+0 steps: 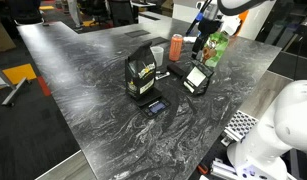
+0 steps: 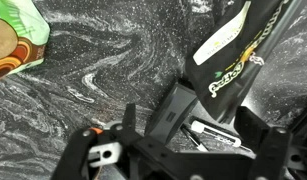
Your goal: Press the button on the top right corner
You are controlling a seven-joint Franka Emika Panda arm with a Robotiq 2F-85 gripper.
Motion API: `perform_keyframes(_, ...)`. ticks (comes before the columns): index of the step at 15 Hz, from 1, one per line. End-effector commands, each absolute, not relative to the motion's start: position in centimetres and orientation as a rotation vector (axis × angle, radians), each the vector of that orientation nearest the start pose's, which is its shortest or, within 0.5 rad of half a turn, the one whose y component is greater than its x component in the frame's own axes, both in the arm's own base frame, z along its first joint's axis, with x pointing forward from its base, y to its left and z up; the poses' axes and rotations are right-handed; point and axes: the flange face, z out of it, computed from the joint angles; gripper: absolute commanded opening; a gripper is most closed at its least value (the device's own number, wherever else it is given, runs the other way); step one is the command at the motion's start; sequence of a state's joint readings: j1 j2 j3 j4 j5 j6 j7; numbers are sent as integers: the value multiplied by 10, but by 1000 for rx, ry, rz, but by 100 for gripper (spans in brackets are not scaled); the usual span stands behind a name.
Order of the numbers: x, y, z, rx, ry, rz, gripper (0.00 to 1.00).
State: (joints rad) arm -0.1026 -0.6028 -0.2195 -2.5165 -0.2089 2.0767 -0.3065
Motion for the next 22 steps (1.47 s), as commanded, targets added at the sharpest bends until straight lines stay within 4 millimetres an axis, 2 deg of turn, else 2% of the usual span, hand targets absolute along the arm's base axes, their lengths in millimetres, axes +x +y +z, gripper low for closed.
perform_keyframes(1,361,-137,492,-3239,-162,-210,100)
perform_keyframes(6,364,-135,495,-3232,-145,-219,100)
perform_keyframes(8,371,-122,505,-3238,-101,-236,100)
perform_keyframes(12,390,-71,513,-3181,-28,-225,100)
perform_keyframes(15,403,-31,499,-3133,14,-165,100)
perform_keyframes(16,404,-23,495,-3126,41,-150,100)
perform_keyframes(17,405,-16,489,-3124,73,-134,75)
perform_keyframes(18,407,-11,482,-3123,92,-123,74)
perform_keyframes(22,416,2,460,-3113,155,-63,44)
